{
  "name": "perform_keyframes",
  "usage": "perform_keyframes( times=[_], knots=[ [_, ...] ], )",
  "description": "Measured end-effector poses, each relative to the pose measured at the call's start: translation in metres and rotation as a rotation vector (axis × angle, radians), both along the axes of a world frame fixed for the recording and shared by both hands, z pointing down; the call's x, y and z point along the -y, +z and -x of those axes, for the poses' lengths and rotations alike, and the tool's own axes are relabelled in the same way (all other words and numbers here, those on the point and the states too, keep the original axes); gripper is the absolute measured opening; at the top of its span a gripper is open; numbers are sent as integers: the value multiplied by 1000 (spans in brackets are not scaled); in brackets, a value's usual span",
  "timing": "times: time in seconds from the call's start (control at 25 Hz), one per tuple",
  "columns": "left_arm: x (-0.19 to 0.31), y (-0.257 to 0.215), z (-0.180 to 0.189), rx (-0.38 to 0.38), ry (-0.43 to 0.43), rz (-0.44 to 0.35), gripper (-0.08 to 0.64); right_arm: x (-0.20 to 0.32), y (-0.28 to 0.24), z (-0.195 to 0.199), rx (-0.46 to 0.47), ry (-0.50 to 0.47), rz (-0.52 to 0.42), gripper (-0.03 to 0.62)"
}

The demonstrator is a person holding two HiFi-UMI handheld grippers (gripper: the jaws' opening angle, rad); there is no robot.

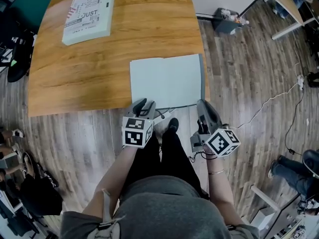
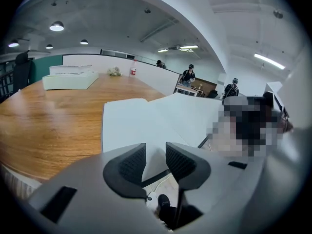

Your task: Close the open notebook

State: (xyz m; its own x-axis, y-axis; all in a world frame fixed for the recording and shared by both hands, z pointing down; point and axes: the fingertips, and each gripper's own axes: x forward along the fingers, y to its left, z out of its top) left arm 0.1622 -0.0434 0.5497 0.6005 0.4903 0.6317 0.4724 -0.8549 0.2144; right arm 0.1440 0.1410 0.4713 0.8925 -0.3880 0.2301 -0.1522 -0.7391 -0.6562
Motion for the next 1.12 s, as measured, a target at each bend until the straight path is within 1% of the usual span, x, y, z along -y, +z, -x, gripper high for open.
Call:
perform_keyframes(
  times=[0.28,0.68,0.8,0.92,1.12],
  knots=[
    [0,1,0,8,3,28,135,28,-24,-2,-87,-94,85,41],
    [3,0,-1,25,-10,76,135,58,-38,-2,-131,-190,97,41],
    [9,0,0,31,-24,84,135,67,-41,0,-146,-231,115,40],
    [11,-1,1,35,-32,109,135,78,-44,1,-167,-274,140,41],
    [10,-1,2,32,-22,107,135,99,-47,0,-193,-351,177,41]
  ],
)
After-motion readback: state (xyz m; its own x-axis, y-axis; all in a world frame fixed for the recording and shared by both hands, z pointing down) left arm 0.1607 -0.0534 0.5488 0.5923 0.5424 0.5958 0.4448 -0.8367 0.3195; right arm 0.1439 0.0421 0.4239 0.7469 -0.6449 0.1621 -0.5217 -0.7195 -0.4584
